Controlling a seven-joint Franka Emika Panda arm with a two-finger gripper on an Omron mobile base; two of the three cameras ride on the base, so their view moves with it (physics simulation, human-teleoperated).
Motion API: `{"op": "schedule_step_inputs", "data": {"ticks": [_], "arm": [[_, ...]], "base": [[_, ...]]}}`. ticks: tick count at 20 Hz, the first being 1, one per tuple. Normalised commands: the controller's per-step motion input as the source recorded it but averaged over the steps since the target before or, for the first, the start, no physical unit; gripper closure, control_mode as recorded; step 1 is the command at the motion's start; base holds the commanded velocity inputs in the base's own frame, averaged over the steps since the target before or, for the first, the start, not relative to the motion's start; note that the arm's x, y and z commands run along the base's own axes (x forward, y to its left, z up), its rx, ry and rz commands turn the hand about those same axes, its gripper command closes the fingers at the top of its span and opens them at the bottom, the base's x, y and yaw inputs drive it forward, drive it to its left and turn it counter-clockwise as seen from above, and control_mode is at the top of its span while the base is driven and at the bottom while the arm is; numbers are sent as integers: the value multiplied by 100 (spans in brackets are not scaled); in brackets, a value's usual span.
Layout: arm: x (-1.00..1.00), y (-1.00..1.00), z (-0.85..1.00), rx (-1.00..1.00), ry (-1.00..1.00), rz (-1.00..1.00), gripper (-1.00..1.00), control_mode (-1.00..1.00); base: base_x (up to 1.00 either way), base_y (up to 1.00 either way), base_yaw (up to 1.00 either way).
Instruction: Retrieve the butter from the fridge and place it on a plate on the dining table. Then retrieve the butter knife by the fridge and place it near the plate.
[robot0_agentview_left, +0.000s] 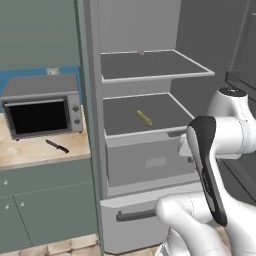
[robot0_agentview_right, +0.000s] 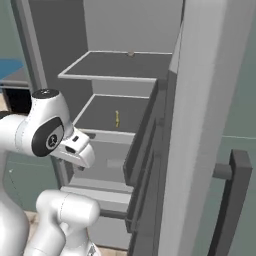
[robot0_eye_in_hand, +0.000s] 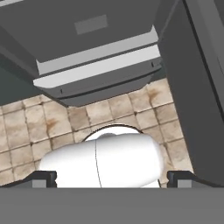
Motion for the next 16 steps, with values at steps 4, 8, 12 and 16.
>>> {"op": "schedule_step_inputs", "data": {"ticks": [4,8,12,16], "arm": [[0,0,0,0,0,0,-100,100],[0,0,0,0,0,0,-100,100],[0,0,0,0,0,0,-100,100],[0,0,0,0,0,0,-100,100]], "base": [[65,0,0],[66,0,0],[80,0,0],[60,0,0]]}}
